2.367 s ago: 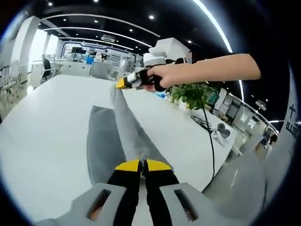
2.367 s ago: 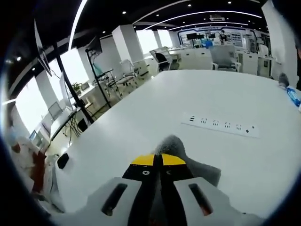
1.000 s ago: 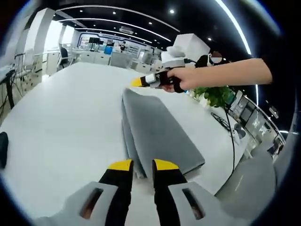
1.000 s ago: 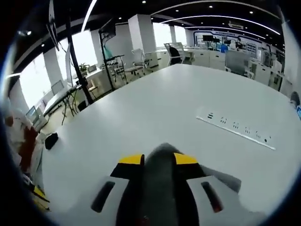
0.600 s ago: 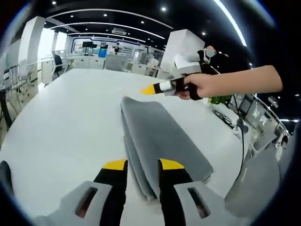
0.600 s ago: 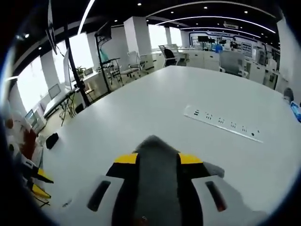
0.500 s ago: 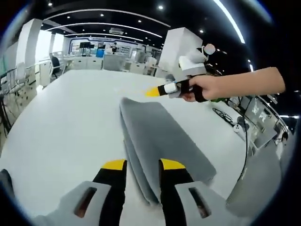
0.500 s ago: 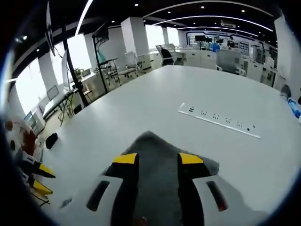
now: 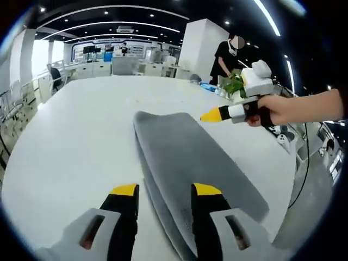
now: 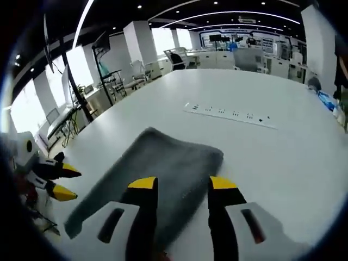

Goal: Fold the towel on the table until its edges align and the towel forms a compact rectangular stack.

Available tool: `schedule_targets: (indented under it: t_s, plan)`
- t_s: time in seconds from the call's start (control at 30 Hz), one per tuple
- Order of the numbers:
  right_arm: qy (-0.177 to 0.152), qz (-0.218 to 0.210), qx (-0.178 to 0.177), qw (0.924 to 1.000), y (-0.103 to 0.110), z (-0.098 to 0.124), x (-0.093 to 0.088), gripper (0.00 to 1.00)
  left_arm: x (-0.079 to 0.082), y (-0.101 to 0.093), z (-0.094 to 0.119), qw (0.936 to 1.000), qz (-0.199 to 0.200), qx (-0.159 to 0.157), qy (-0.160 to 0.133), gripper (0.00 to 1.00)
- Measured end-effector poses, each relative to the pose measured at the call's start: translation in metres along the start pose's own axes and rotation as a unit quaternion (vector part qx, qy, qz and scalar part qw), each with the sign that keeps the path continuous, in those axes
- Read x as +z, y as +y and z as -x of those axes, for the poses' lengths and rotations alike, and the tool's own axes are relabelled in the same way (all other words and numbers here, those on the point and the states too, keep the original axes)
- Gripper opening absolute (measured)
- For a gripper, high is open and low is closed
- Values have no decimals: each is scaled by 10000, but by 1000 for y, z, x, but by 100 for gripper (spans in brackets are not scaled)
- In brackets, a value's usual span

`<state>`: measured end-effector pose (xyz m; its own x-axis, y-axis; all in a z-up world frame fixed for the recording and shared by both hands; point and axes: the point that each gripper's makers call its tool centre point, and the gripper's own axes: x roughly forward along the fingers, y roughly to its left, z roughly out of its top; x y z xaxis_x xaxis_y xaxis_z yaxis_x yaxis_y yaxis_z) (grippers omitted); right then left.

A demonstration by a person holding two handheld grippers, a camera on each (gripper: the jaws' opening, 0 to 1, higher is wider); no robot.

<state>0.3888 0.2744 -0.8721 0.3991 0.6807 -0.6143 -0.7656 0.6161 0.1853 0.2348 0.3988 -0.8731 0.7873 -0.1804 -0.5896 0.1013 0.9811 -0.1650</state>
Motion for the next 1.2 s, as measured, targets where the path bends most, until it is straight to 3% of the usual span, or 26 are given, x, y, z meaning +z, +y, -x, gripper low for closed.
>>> schedule_targets:
  t_s: [0.3,0.67,1.03,1.2]
  plan:
    - [93,-181,-11,9998,1,12,-23,39,1,9,-32,9998,120,-50,167,42]
    - [311,-301,71,9990,13,11,-58,38,-7,25,-49,9991,300,93,276,34]
    - [392,-302,44,9988,16,10,-70,30,-10,23,-55,9981,582,126,128,25]
    - [400,-285,164,9987,25,6,-72,17,-11,21,-56,9983,507,264,137,23]
